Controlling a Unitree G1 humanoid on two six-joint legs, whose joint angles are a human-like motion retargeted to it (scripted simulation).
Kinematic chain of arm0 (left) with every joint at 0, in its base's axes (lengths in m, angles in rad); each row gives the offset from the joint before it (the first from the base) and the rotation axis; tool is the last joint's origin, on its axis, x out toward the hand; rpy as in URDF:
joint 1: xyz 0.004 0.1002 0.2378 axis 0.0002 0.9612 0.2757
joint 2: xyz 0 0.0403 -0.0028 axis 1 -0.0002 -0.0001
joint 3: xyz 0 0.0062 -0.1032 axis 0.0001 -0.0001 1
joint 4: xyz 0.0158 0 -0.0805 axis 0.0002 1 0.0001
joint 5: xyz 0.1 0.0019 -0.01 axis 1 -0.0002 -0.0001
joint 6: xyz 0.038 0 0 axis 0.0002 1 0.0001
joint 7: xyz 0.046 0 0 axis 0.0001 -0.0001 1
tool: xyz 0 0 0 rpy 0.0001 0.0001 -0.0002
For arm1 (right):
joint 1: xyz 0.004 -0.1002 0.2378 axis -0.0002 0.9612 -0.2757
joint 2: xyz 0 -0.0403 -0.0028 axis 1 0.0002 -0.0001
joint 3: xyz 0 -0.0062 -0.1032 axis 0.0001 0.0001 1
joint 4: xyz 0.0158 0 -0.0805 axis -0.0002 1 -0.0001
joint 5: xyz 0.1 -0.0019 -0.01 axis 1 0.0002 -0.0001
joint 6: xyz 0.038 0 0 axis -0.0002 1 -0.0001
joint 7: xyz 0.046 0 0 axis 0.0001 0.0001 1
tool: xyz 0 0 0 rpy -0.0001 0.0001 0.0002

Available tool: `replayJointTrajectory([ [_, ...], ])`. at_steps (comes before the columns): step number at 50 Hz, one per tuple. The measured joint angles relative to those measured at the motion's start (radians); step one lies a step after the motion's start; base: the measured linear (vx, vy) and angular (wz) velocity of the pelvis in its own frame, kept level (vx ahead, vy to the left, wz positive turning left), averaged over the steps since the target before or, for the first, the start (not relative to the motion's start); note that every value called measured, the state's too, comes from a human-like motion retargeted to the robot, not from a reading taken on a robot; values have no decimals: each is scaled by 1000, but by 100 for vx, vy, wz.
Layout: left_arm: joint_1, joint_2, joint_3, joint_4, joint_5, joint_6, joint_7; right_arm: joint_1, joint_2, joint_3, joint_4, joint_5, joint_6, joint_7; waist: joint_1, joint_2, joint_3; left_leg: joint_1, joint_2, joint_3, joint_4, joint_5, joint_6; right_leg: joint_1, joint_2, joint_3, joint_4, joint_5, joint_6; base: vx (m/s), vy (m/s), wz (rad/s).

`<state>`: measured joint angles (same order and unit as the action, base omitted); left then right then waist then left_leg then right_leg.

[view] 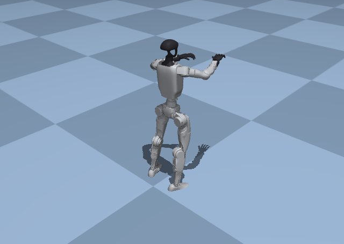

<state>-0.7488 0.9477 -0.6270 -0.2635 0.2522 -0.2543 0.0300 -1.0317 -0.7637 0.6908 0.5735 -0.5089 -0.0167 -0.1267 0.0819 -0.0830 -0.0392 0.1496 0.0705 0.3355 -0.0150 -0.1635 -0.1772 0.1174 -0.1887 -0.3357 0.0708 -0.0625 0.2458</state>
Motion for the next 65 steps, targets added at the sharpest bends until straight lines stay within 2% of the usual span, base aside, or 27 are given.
replayJointTrajectory([
  [4, 3, -37, 1, -10, 4, 8, -51, -17, -11, 3, 43, 14, 10, 21, 23, -6, -7, -5, -1, -22, -1, 4, -3, 8, -3, -25, 4, -5, -3, 3, -2, 36],
  [8, -21, -77, -1, 22, 26, 17, -63, 4, -31, -21, -52, 27, 2, 23, 15, -3, -9, -3, -2, -24, -1, 5, -2, 11, -5, -29, 10, -9, -2, 0, 0, 0],
  [12, -52, -105, 2, 77, 57, 34, -14, 55, -58, -60, -262, 55, -26, 28, -22, 11, -3, 9, 0, -4, 0, 2, 4, 9, -3, -9, 12, -11, 1, 2, -2, -25],
  [18, -101, -135, 18, 207, 103, 80, 51, 176, -102, -153, -650, 152, -51, 121, -110, 41, 14, 36, 5, 57, 1, -8, 17, 0, 7, 49, 6, -6, 13, 2, -2, -58],
  [27, -275, -149, -19, 603, 136, 210, 6, 356, -131, -282, -1066, 321, -11, 295, -250, 93, 19, 59, 26, 159, -7, -9, 23, -40, 45, 143, -4, 7, 16, 0, -4, -62],
  [31, -383, -143, -103, 813, 124, 230, 24, 412, -136, -314, -1159, 346, -23, 250, -293, 109, 19, 60, 31, 185, -12, -5, 20, -56, 56, 165, -6, 12, 16, -2, -2, -36],
  [35, -466, -139, -200, 958, 114, 194, 92, 460, -138, -328, -1189, 312, -76, 114, -314, 115, 21, 56, 34, 196, -14, -1, 14, -65, 62, 173, -9, 16, 16, 0, 0, -6],
  [39, -485, -135, -233, 960, 124, 144, 143, 494, -131, -328, -1150, 249, -122, 22, -304, 108, 23, 50, 32, 189, -12, -1, 9, -66, 58, 167, -12, 18, 16, 0, 0, 0],
  [43, -440, -128, -192, 815, 129, 112, 154, 496, -114, -314, -1052, 193, -124, -11, -267, 91, 22, 43, 25, 167, -6, -4, 7, -58, 46, 148, -12, 16, 16, 0, 5, 29],
  [48, -334, -121, -122, 525, 125, 83, 103, 441, -80, -291, -843, 119, -88, -13, -187, 61, 16, 34, 13, 120, 0, -9, 7, -38, 24, 106, -6, 8, 16, 1, 5, 49],
  [55, -165, -135, -47, 186, 95, 44, -10, 283, 7, -258, -407, 20, 0, -13, -43, 8, 8, 22, 2, 39, 4, -11, 6, -3, 2, 32, 3, -5, 10, 1, 3, 63],
  [60, -4, -184, 48, 54, 81, 22, -57, 163, 58, -238, -112, -6, 36, -9, 45, -21, 4, 11, -1, -13, 5, -7, -1, 19, -4, -18, 6, -10, 4, 1, 1, 59],
  [65, 120, -218, 124, 4, 95, 13, -24, 112, 45, -215, -20, -19, 26, -12, 98, -39, -1, 2, -5, -50, 4, -1, -9, 33, -9, -54, 9, -12, 2, 0, 1, 43],
])
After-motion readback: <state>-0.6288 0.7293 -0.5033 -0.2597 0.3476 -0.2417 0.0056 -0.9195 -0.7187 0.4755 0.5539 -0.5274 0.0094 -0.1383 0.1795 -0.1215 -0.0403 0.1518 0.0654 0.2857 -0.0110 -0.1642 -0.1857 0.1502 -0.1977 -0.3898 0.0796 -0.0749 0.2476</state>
